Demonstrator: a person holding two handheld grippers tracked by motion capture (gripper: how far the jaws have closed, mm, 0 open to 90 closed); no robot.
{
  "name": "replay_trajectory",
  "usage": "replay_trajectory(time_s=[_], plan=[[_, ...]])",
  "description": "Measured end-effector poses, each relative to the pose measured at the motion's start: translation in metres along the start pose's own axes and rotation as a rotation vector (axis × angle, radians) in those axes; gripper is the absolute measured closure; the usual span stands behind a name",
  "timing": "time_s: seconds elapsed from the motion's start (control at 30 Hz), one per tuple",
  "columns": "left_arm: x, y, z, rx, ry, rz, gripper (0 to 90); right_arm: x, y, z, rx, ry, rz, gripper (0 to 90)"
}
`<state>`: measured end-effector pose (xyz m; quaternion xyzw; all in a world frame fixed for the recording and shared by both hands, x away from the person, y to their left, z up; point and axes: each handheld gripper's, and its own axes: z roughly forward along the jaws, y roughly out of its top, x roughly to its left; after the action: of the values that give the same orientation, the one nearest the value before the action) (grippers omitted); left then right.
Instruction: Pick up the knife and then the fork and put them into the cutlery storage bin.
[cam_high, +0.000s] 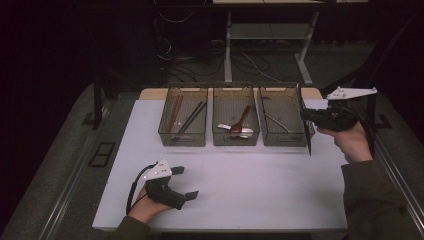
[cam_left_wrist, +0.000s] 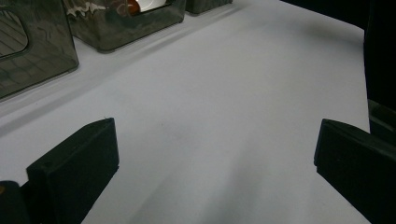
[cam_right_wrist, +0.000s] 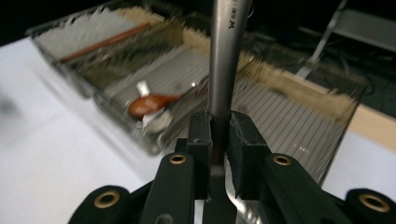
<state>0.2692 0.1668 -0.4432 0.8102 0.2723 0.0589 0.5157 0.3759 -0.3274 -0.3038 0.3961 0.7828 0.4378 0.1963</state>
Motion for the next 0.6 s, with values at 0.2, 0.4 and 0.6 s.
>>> replay_trajectory(time_s=[0.2, 0.4, 0.6], plan=[[0.000, 0.000, 0.001, 0.001, -0.002, 0.002, 0.0, -0.010, 0.032, 0.005, -0.046, -0.047, -0.006, 79.3], [-0.001, 0.000, 0.000, -0.002, -0.003, -0.001, 0.0, -0.028, 0.053, 0.024, -0.066, -0.081, 0.017, 79.2], [0.000, 0.000, -0.001, -0.002, -0.002, 0.004, 0.0, -0.041, 0.055, 0.051, -0.017, -0.102, 0.042, 79.2]])
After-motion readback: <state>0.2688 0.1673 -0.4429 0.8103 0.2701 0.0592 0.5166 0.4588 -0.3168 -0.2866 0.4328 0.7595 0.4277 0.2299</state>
